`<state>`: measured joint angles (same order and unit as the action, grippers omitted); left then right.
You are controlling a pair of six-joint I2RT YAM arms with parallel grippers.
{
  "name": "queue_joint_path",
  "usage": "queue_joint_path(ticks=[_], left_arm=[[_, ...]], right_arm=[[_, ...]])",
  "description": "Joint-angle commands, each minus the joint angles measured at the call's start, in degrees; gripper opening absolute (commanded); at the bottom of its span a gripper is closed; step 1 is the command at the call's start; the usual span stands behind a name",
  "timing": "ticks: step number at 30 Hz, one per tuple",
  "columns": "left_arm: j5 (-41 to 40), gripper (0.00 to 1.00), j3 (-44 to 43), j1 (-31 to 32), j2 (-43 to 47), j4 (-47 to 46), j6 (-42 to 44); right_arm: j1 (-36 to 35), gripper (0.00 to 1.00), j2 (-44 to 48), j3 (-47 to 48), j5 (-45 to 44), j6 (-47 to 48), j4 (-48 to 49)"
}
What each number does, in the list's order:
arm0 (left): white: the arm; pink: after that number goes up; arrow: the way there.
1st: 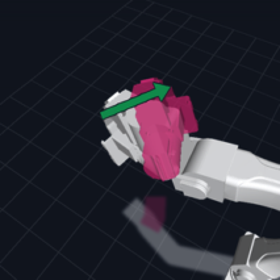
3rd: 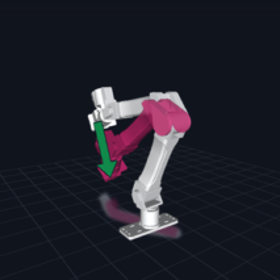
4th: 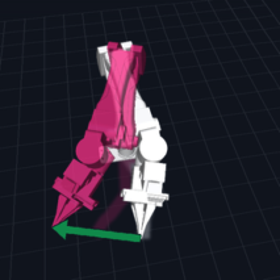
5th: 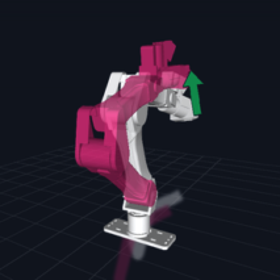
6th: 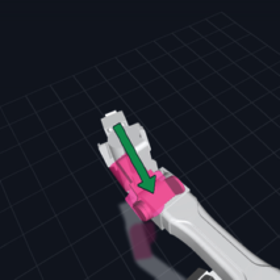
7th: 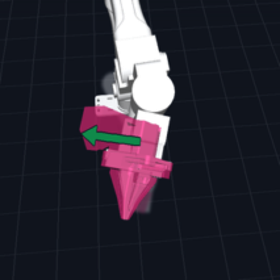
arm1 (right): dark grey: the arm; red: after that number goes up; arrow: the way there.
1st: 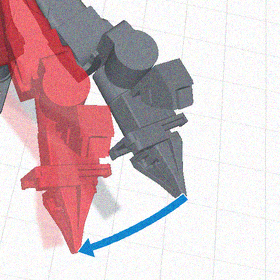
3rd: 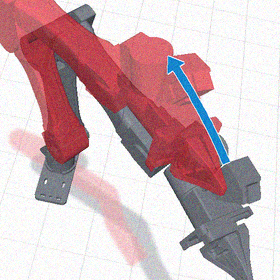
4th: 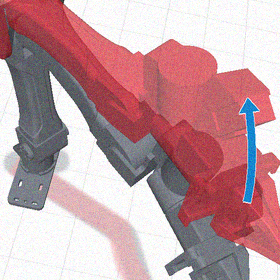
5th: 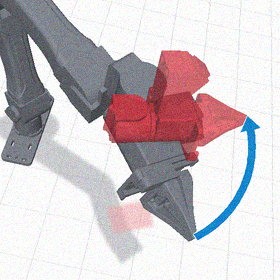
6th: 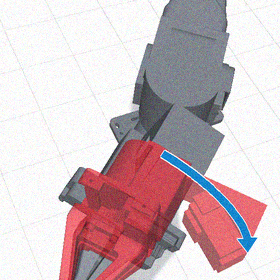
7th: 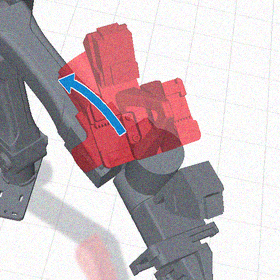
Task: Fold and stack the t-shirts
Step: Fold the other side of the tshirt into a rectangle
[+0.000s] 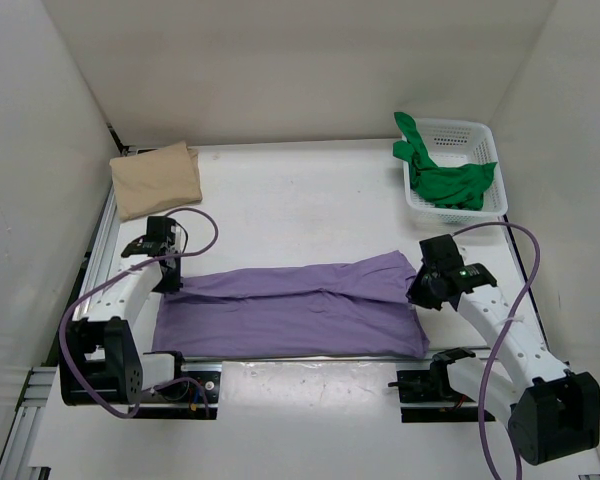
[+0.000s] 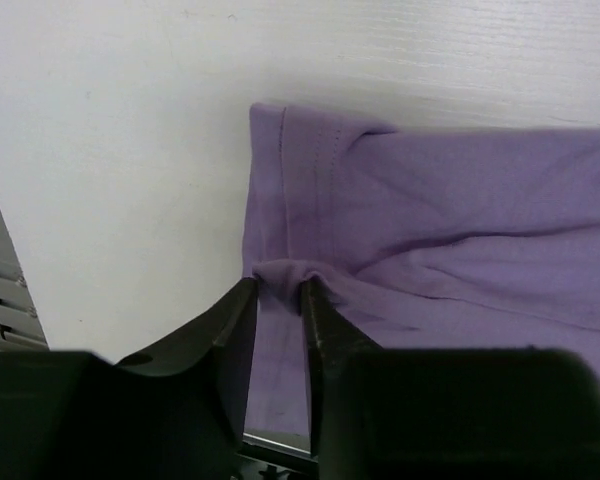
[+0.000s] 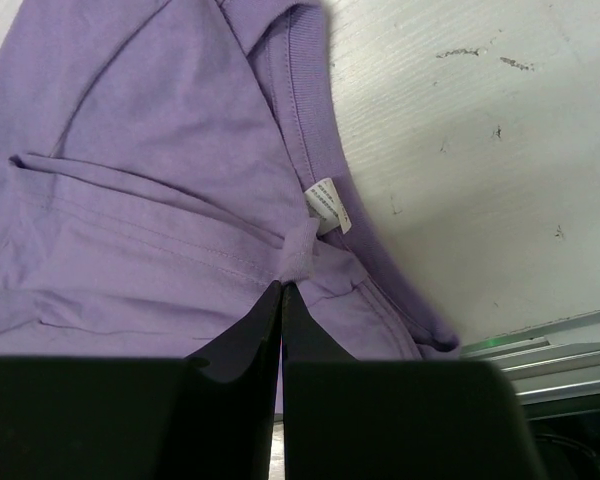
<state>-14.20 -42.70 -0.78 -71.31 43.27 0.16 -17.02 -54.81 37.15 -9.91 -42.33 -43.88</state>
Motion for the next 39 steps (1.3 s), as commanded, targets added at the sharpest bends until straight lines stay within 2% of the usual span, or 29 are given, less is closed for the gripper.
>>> queue_joint_path(ticks=[1,3,4,5,6,8,9,11,13,16,20,25,27,33,36,38,39], left_arm=[[-1.89,0.37,0.25,0.07,2.39,0.32,-0.16],[3.45,0.46,-0.88,0.07,5.82,5.93,-0.16],[6.43,0.55,-1.59,0.07,6.87,9.35,-0.16],[12.03,0.55,-2.3,0.07,7.93,13.12,-0.16],[13.83,0.55,-2.91,0.07,9.51,19.25,-0.16],[14.99,0.57,-3.62,0.07,10.05,21.07,-0.16],[14.2,0.59,-3.62,0.07,10.57,20.46,-0.16],[11.57,0.61,-4.14,0.59,9.0,13.36,-0.16],[7.27,0.61,-5.45,3.57,3.65,8.62,-0.16],[-0.64,0.54,-8.44,5.08,-4.76,4.03,-0.16],[-3.46,0.49,-9.95,5.69,-11.57,3.05,-0.16],[-12.23,0.46,-4.42,7.46,-16.92,0.7,-0.16],[-13.14,0.45,-4.41,7.46,-17.72,-0.81,-0.16],[-8.74,0.53,-12.4,7.98,-16.24,-0.81,-0.16],[-13.48,0.54,-14.16,9.04,-15.53,-0.29,-0.16],[-14.63,0.56,-16.09,11.4,-11.95,-0.29,-0.16],[-12.8,0.59,-19.32,14.8,-10.45,-0.29,-0.16]], right_arm=[[-0.21,0.0,-0.21,-0.58,0.16,-0.65,0.2],[-0.21,0.0,-0.21,-1.2,0.16,-0.65,0.2],[-0.21,0.0,-0.21,-1.2,0.16,-0.65,0.2],[-0.21,0.0,-0.21,-1.72,0.16,-0.65,0.2],[-0.21,0.0,-0.21,-1.73,0.16,-0.65,0.2],[-0.21,0.0,-0.74,-1.73,-0.37,-0.65,0.2],[-0.21,0.0,-0.74,-1.73,-0.37,-0.65,0.2],[-0.21,0.0,-0.74,-1.73,-0.37,-0.65,0.72],[-0.21,0.0,-0.74,-2.25,-0.37,-0.65,0.72],[-0.21,0.0,-0.74,-2.25,-0.37,-0.65,0.72],[-0.21,0.0,-0.21,-2.25,-0.99,-0.65,0.72],[-0.21,0.0,-0.21,-2.78,-1.69,-0.65,0.72],[-0.21,0.0,-0.21,-2.78,-1.69,-0.65,1.42],[-0.21,0.0,-1.36,-4.36,0.94,-0.65,2.48],[-0.74,0.0,-1.88,-5.85,2.35,-0.65,3.62],[-0.74,0.0,-1.88,-6.38,2.35,-1.17,3.62],[-0.74,0.0,-1.88,-6.38,2.35,-1.18,3.62]])
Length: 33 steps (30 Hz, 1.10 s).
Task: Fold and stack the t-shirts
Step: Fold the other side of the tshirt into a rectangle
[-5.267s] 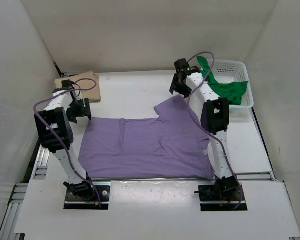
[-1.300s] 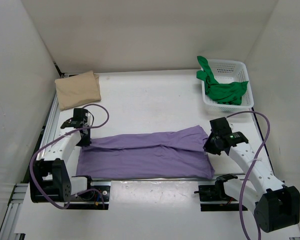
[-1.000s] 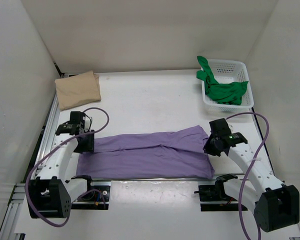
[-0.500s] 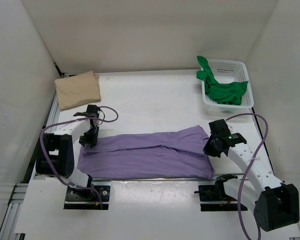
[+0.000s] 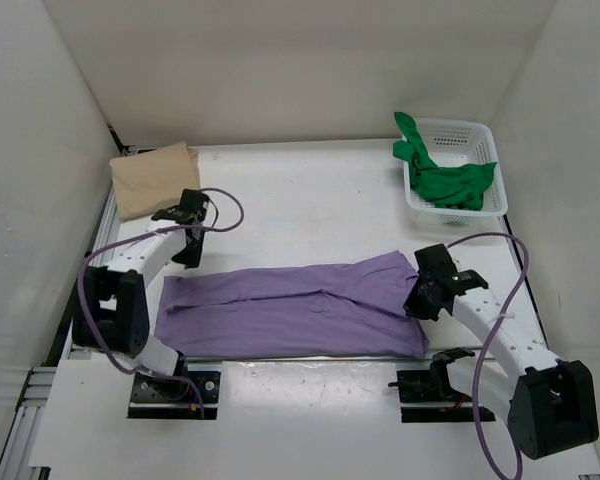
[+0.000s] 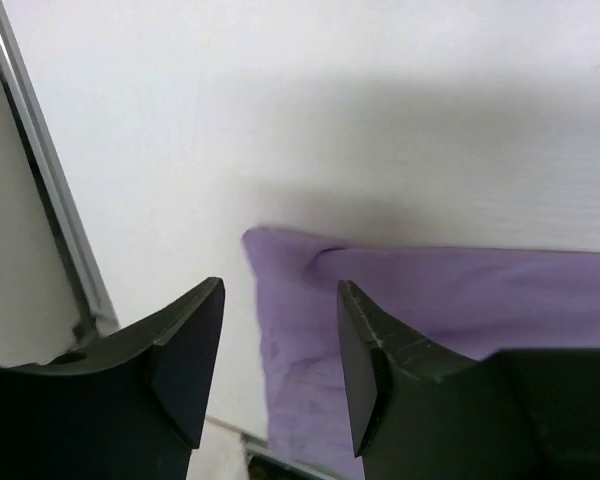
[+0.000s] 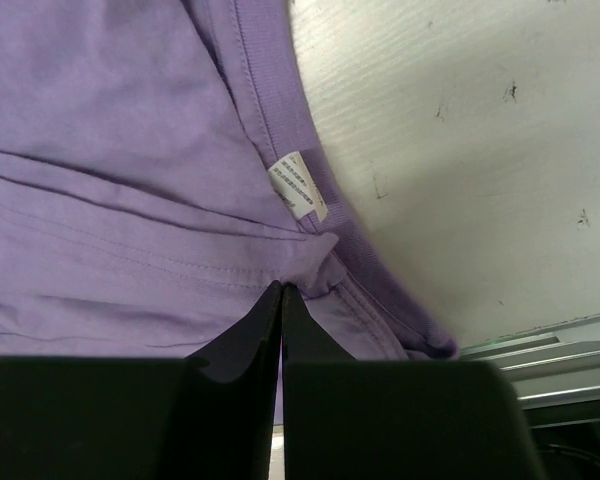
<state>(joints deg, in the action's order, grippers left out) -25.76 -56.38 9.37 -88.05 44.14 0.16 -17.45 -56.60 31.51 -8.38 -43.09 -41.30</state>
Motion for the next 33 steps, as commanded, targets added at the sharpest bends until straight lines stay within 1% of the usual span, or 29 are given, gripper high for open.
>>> queue_joint_path(ticks=[1,2,3,4,5,6,7,8,9,10,11,12,13,15,16,17,19,25,28,33], left_arm=[[1.3,0.6,-7.76,6.78,7.36,-1.16,-0.16],[6.2,0.6,-10.13,9.33,7.37,0.14,-0.16],[8.25,0.6,-15.98,14.92,5.37,1.72,-0.16],[10.18,0.6,-19.09,17.85,3.17,3.57,-0.16],[14.2,0.6,-22.16,20.84,-1.99,6.54,-0.16],[16.68,0.6,-27.5,26.7,-4.56,7.44,-0.16],[19.4,0.6,-30.17,29.37,-7.11,8.06,-0.16],[25.0,0.6,-32.8,31.92,-9.66,8.07,-0.16],[27.84,0.6,-35.35,35.77,-14.82,8.07,-0.16],[30.65,0.6,-40.77,37.2,-17.48,8.07,-0.16],[33.46,0.6,-43.61,38.26,-20.2,8.07,-0.16],[38.02,0.6,-46.25,39.23,-25.45,8.07,-0.16],[39.54,0.6,-50.97,40.54,-27.94,8.07,-0.16],[41.66,0.59,-55.31,41.61,-34.52,8.07,-0.16],[42.19,0.59,-58.46,42.48,-36.12,8.07,-0.16],[42.89,0.59,-59.62,42.49,-37.36,8.07,-0.16],[45.26,0.59,-60.34,43.71,-39.64,7.54,-0.16],[45.27,0.59,-61.04,44.77,-42.29,6.22,-0.16],[45.27,0.56,-59.55,44.77,-42.91,6.22,-0.16],[45.8,0.56,-58.14,44.77,-44.13,6.22,-0.16]], right_arm=[[-0.3,0.0,-0.09,-0.75,0.82,-0.41,1.57],[-0.3,0.0,-0.7,-1.27,0.82,-0.41,1.57],[-0.3,0.0,-1.23,-1.27,0.82,-0.41,1.57],[-0.3,0.0,-1.23,-1.27,0.82,-0.41,1.57],[-0.3,0.0,-2.54,-1.27,0.82,-0.41,2.18],[-0.3,0.0,-2.55,-1.88,0.82,-0.41,2.19],[-0.3,0.0,-3.25,-1.89,0.82,-0.41,2.8],[-0.3,0.0,-3.25,-1.89,1.35,-1.11,3.41],[-0.3,0.0,-3.78,-2.58,1.35,-1.9,3.42],[-0.3,0.0,-3.78,-2.59,1.35,-1.91,3.42],[-0.3,0.0,-3.78,-3.29,1.35,-2.78,3.94],[-0.3,0.0,-3.78,-3.29,1.35,-3.66,3.95],[-0.3,0.0,-3.78,-3.82,1.35,-3.67,3.95],[0.23,0.0,-3.78,-4.35,1.35,-4.98,3.95],[0.23,0.0,-3.78,-4.87,1.96,-4.99,3.95],[0.23,0.0,-3.26,-5.57,1.97,-5.86,3.95],[0.75,0.0,-2.65,-6.28,1.97,-6.92,3.95],[0.75,0.0,-1.5,-7.69,1.97,-6.92,3.95],[0.75,0.0,-0.98,-7.69,1.97,-6.92,3.95],[0.75,0.0,-0.97,-7.69,1.97,-6.92,3.42]])
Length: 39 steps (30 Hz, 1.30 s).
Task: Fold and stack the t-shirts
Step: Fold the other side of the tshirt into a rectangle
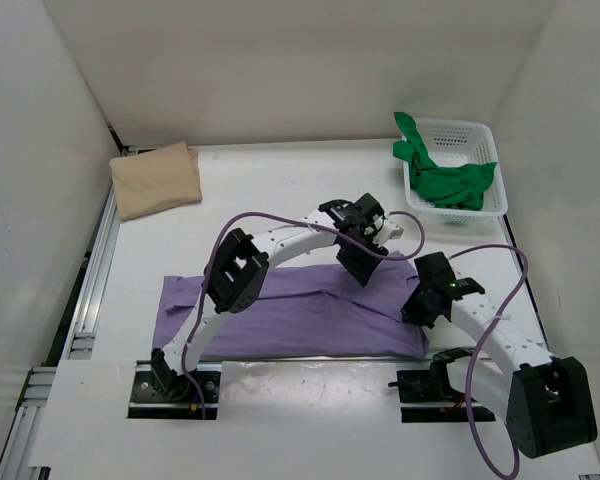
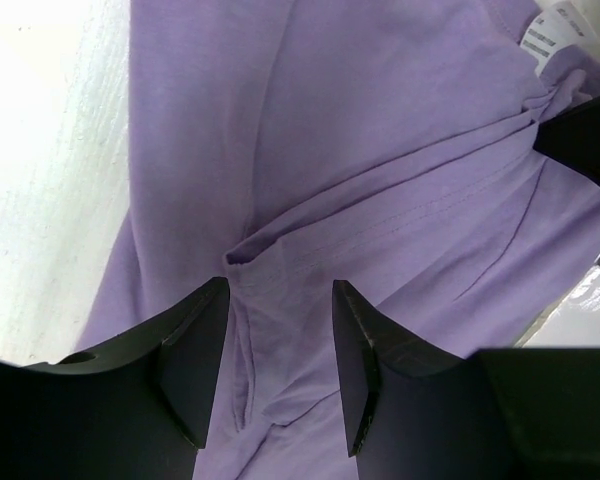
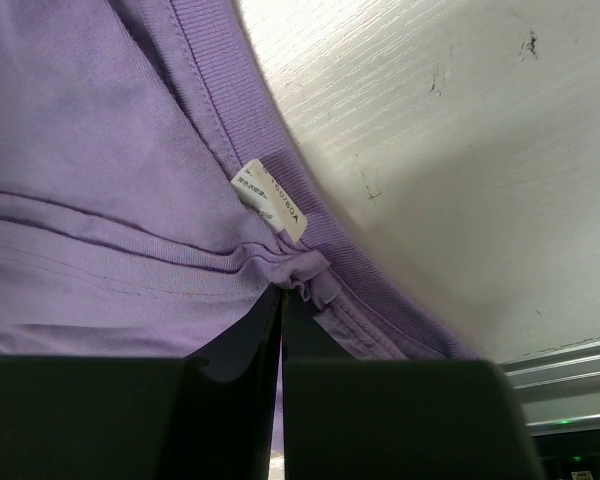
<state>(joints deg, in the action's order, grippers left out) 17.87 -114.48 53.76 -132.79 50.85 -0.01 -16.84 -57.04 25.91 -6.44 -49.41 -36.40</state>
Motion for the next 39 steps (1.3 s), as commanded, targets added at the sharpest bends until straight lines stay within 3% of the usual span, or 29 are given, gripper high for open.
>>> queue_joint_path(ticks=[1,9,12,13,16,18,29,39], left_arm=[[2.17,0.56,-0.05,0.38,0.6,-0.49,0.01],[0.24,0.53,-3.2,0.38,-2.12,-0.49,0.01],[-0.29,0.46,-3.21,0.38,-2.65,-0.49,0.01],[-0.29,0.42,-3.21,0.38,-2.65,-0.49,0.01],[-0.29,0.19,-3.21,0.38,-1.86,-0.49,0.01],[-0.29,0.11,-3.21,0.38,-1.33,-1.01,0.01],[-4.59,0.11,-1.36,0.38,7.27,-1.02,0.01],[-2.84,0.11,11.72,0.38,18.96,0.04,0.01]], right_arm=[[0.14,0.0,-0.53,-2.09,0.02,-0.6,-1.48],[0.14,0.0,-0.53,-1.57,0.02,-0.6,-1.48],[0.14,0.0,-0.53,-1.57,0.02,-0.6,-1.48],[0.14,0.0,-0.53,-1.57,0.02,-0.6,-1.48],[0.14,0.0,-0.53,-1.57,0.02,-0.6,-1.48],[0.14,0.0,-0.53,-1.57,0.02,-0.6,-1.48],[0.14,0.0,-0.54,3.18,-2.43,2.82,-4.55],[-3.9,0.0,7.2,9.51,-6.31,5.99,-12.99]])
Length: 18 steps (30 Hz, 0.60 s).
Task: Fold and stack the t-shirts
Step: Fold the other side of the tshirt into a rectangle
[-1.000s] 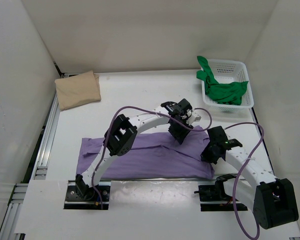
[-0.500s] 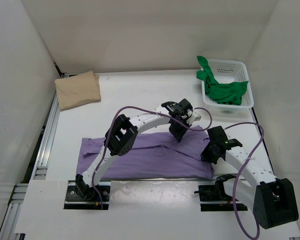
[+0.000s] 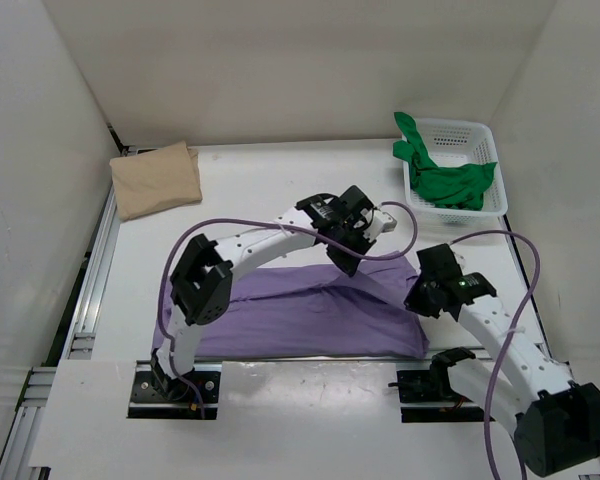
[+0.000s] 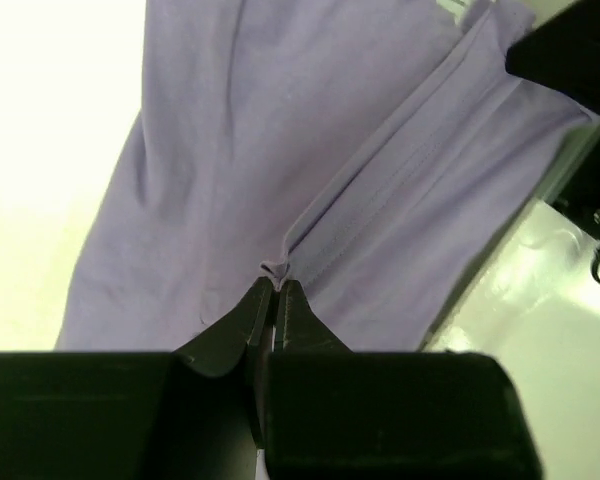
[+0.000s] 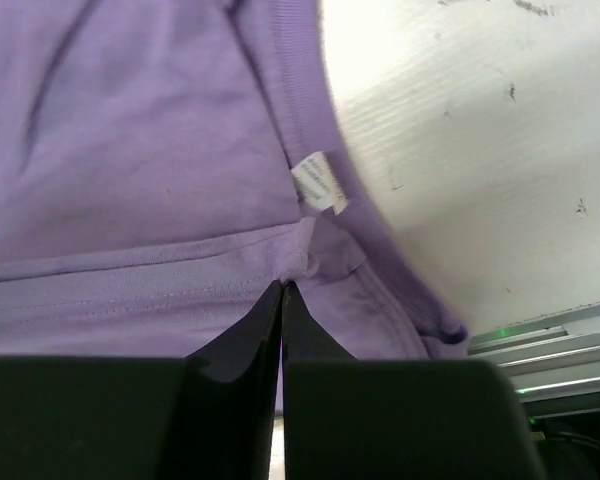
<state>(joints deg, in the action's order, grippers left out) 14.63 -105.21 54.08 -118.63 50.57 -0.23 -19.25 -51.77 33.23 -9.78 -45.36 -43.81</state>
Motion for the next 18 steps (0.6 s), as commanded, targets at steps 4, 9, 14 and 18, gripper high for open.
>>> queue_joint_path(ticks=[4,9,14,18], left_arm=[[1.01,0.11,9.47,0.06,7.17,0.94,0.23],[2.76,0.11,13.89,0.06,7.8,-0.29,0.23],[3.3,0.11,15.82,0.06,6.66,-0.82,0.23],[3.3,0.11,16.44,0.06,6.66,-1.44,0.23]], right_arm=[[-5.27,0.0,3.86,2.71,-3.49,-1.65,-9.88],[-8.96,0.0,6.15,-0.36,-2.09,-7.71,-12.26],[-9.58,0.0,5.02,-1.5,-2.08,-8.25,-10.94],[-9.58,0.0,0.98,0.25,-2.08,-6.5,-10.94]])
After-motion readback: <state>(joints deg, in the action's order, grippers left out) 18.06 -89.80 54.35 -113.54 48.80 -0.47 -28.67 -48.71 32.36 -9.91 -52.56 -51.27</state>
